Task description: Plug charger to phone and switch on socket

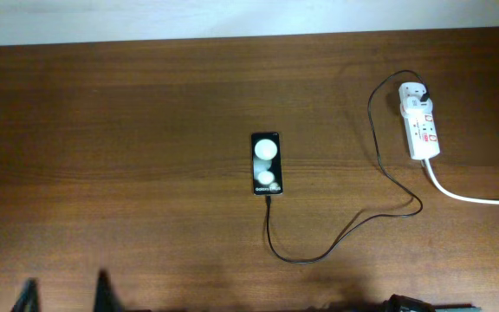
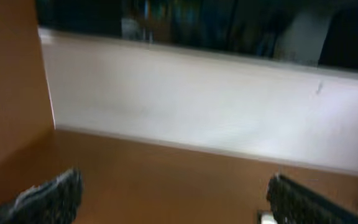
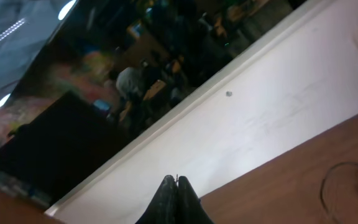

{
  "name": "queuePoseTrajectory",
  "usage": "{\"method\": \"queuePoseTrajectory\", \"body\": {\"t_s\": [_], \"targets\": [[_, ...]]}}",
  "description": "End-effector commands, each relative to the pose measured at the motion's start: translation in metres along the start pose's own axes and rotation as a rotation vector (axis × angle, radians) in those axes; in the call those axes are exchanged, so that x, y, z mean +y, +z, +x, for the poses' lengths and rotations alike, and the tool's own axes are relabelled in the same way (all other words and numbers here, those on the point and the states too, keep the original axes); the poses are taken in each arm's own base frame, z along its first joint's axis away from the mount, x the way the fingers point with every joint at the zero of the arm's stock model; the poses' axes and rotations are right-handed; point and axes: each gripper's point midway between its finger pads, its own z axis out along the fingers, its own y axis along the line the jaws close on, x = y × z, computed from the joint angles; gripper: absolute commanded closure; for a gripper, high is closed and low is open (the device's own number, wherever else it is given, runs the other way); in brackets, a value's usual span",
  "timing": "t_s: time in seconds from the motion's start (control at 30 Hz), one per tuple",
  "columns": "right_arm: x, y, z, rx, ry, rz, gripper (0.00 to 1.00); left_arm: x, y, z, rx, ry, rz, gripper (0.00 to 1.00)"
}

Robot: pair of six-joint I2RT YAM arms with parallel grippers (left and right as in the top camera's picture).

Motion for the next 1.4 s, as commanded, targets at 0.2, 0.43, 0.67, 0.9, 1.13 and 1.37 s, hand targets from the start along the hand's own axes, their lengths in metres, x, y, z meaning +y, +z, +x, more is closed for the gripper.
{"method": "queuePoseTrajectory", "body": {"t_s": [0.2,0.43,0.67,0.9,1.13,1.37], "targets": [[0.02,-0.02,0.005,-0.004,-0.02,-0.064,0.96,-0.007,0.132,0.125,0.016,0.014,0.049,0.01],[0.023,-0.067,-0.009,-0.163,-0.068,-0.005,0.95,0.013,0.15,0.176,0.026,0.021,-0.041,0.01],[0.032,-0.077,0.0,-0.143,-0.071,-0.058,0.95,0.007,0.154,0.215,0.094,0.031,0.009,0.01],[0.033,-0.077,0.001,-0.136,-0.068,-0.065,0.95,0.001,0.152,0.228,0.15,0.094,0.057,0.01],[0.044,-0.109,-0.001,-0.197,-0.084,-0.104,0.95,0.001,0.152,0.228,0.15,0.094,0.057,0.01],[0.064,-0.165,0.003,-0.262,-0.104,-0.219,0.96,0.001,0.152,0.228,0.15,0.094,0.057,0.01]]}}
